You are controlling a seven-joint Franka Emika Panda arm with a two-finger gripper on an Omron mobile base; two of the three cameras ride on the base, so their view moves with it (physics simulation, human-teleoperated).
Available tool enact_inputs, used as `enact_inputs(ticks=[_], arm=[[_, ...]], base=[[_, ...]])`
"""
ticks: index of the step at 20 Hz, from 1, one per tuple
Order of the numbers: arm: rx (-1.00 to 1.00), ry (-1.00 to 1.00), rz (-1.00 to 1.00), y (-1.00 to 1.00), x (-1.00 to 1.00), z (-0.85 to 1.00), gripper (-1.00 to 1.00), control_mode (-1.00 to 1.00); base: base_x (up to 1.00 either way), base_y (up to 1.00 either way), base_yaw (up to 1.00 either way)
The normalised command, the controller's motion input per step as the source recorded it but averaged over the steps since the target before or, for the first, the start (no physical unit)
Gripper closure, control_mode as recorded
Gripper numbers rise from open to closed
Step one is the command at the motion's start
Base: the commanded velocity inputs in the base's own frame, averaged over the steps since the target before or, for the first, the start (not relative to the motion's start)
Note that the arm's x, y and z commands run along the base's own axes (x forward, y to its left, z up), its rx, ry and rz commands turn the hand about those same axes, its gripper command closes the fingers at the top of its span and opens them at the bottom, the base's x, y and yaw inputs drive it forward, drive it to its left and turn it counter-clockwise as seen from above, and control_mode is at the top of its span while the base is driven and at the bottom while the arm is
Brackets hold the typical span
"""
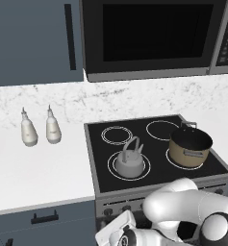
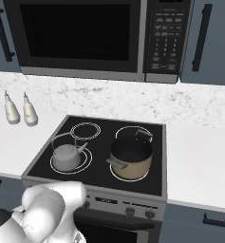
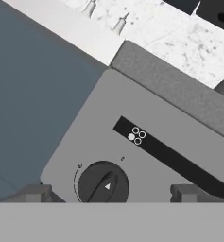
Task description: Pick the kettle from the counter and place it on a stove burner. Then turn the burner on.
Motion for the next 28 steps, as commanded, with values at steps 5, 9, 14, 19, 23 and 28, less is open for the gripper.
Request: enact_inputs(ticks=[5, 9, 14, 19, 23, 28], arm=[[0.00, 0.00, 0.03, 0.25, 0.00, -0.19, -1.00, -1.00], [0.01, -0.01, 0.01, 0.41, 0.00, 0.03, -1.00, -1.00], [0.06, -0.01, 0.00, 0.38, 0.05, 0.35, -1.00, -1.00], [0.06, 0.00, 0.01, 0.31, 0.21, 0.26, -1.00, -1.00], [0.00, 0.00, 0.00, -0.03, 0.04, -0.08, -1.00, -1.00], [0.00, -0.05, 0.00, -0.44, -0.36, -0.11, -1.00, -1.00]], base=[[0.00, 0.00, 0.00], [0.00, 0.00, 0.00], [0.00, 0.00, 0.00], [0.00, 0.00, 0.00], [0.00, 0.00, 0.00], [0.00, 0.00, 0.00]])
